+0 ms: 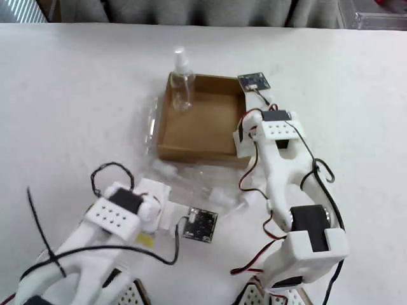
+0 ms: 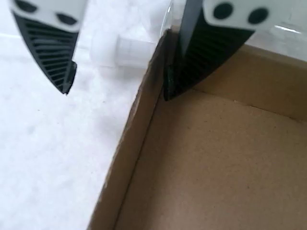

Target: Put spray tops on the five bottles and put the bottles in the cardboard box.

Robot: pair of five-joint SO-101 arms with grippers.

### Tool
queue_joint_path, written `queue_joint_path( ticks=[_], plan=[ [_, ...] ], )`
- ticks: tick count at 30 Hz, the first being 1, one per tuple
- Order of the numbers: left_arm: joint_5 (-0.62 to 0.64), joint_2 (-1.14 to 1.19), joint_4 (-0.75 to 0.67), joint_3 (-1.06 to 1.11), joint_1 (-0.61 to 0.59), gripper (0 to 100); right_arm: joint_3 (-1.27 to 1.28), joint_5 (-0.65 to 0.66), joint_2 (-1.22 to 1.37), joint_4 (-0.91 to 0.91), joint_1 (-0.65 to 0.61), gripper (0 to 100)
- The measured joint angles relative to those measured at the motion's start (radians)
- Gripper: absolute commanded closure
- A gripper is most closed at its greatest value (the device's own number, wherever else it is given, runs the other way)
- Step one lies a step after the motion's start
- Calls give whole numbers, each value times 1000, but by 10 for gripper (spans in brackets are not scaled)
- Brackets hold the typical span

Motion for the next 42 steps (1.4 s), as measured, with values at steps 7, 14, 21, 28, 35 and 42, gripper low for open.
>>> queue_joint_path(
  ticks=[7, 14, 21, 28, 35, 42],
  plan=[
    [6, 178, 0, -110, -2, 643, 0, 0, 0, 0, 0, 726],
    [6, 276, 2, -169, -2, 641, 0, 0, 0, -2, 0, 726],
    [40, 281, 2, -175, -2, 641, 0, 0, 0, -2, 0, 726],
    [43, 281, 2, -175, 11, 641, 0, 0, 0, -2, 0, 726],
    [52, 281, 2, -184, 17, 644, 0, 0, 0, -2, 0, 726],
    [52, 288, 2, -192, 18, 721, 0, 0, 0, -2, 0, 726]
  ],
)
